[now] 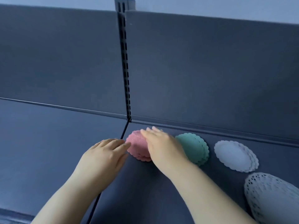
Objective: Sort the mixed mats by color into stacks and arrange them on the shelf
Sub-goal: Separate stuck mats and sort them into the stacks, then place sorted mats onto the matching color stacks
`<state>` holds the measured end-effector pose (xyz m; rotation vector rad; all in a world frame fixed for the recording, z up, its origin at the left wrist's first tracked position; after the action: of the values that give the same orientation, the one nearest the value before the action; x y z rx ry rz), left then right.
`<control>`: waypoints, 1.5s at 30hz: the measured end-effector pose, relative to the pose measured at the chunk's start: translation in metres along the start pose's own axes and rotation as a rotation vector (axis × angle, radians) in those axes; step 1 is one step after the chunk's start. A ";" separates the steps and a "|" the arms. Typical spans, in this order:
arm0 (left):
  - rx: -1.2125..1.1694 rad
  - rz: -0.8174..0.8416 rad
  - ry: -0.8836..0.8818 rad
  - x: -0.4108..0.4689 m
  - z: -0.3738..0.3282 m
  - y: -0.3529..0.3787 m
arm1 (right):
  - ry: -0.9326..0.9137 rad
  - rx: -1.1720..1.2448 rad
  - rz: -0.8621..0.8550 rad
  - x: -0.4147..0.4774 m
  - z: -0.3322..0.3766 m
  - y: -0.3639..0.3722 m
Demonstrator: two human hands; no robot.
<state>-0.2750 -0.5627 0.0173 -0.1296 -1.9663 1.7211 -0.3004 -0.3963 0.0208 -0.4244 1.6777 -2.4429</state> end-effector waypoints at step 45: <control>-0.167 -0.049 0.157 -0.045 -0.357 -0.018 | 0.410 0.174 -0.303 -0.403 -0.226 -0.156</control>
<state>-0.0754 -0.2636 0.0411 -0.2653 -1.9777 1.4680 0.0171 -0.0269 0.0305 -0.1708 1.6132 -3.0404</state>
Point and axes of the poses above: each hand's wrist, its own x-axis towards the middle knuckle, its own y-axis out of the palm, z = x × y, the point moved 3 cm from there along x, towards the middle knuckle, and after that the axes turned 1 degree about -x, right-handed, at the moved point
